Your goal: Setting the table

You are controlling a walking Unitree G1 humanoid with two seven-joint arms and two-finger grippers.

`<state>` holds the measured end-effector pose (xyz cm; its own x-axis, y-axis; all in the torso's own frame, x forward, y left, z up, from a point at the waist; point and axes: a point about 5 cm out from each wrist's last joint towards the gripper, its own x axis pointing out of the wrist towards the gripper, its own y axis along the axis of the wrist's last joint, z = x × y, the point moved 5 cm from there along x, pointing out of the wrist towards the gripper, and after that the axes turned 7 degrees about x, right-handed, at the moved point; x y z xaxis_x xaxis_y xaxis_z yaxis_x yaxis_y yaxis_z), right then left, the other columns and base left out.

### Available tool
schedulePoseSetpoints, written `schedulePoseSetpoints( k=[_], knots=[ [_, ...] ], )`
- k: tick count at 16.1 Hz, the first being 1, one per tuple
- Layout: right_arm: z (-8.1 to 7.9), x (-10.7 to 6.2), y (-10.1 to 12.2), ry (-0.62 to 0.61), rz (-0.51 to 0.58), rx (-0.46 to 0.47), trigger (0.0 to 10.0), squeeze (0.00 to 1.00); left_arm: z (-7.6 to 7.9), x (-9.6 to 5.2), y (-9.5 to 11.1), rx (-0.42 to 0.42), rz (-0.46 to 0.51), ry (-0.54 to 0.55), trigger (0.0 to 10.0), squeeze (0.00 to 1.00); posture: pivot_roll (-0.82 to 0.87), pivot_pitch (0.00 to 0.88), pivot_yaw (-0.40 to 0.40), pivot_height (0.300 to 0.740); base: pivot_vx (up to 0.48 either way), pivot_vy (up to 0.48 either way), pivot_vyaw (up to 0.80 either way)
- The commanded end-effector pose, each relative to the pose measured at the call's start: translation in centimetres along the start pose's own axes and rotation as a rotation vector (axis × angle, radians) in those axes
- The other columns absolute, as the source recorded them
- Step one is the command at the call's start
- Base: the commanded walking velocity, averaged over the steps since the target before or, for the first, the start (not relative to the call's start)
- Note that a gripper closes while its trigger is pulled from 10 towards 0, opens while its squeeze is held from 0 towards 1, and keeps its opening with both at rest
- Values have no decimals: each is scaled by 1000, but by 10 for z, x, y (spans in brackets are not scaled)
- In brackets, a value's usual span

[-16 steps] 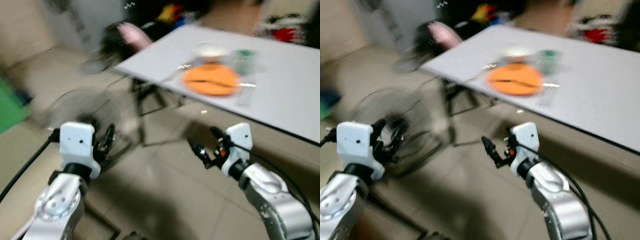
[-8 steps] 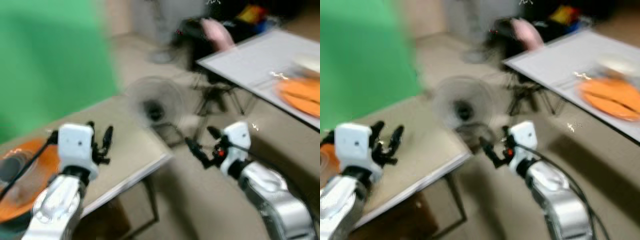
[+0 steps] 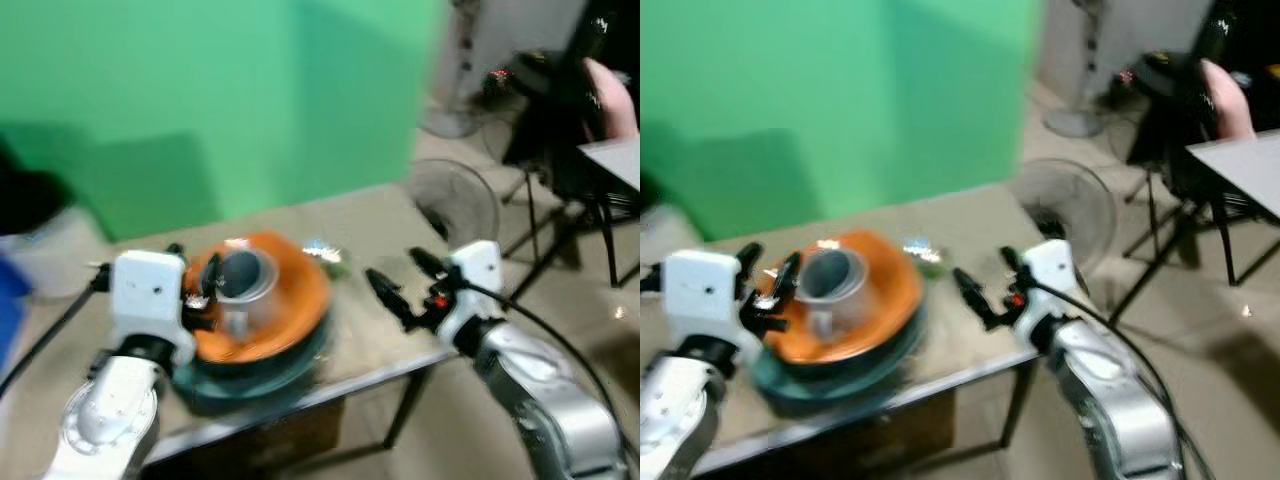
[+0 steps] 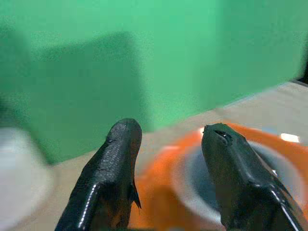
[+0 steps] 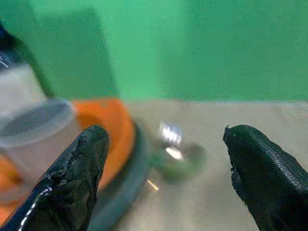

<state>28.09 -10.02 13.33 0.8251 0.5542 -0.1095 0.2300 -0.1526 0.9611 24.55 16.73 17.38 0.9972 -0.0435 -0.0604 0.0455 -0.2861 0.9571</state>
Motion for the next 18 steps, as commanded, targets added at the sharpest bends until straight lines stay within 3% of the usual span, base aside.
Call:
schedulePoseSetpoints(
  k=[1,7,9,10,11,12,13,14,16,18],
  knots=[
    [10,-5,4,-37,9,-1,10000,0,4,0,10,-1,34,-12,10000,0,-16,0,33,740,0,307,0],
    [17,0,17,-139,49,10,10000,0,-1,-1,12,18,35,-19,10000,0,-16,0,22,740,0,101,0],
    [18,8,40,-126,64,-29,10000,0,-3,-4,10,21,26,-53,10000,0,-19,0,17,740,0,0,0],
    [16,10,45,-104,49,-41,10000,94,-3,-4,11,25,24,-62,10000,0,-21,0,13,740,0,0,0],
    [12,11,46,-75,26,-48,10000,1000,-1,-5,10,23,22,-76,10000,0,-23,0,12,740,0,0,0],
    [9,12,47,-57,10,-53,10000,1000,0,-5,10,21,21,-85,10000,0,-23,0,12,740,0,0,0],
    [-7,14,36,39,-139,-84,10000,1000,10,-7,9,18,6,-162,10000,0,-31,0,13,740,0,0,0],
    [-16,15,29,82,-212,-108,10000,1000,16,-9,8,16,0,-203,10000,0,-31,0,13,740,0,0,0],
    [-27,15,22,131,-296,-100,10000,1000,24,-14,7,22,-13,-274,10000,0,-30,0,4,740,0,0,0],
    [-27,15,22,121,-323,-115,10000,1000,27,-19,5,36,-28,-313,10000,0,-27,0,-5,740,0,0,0]
  ],
)
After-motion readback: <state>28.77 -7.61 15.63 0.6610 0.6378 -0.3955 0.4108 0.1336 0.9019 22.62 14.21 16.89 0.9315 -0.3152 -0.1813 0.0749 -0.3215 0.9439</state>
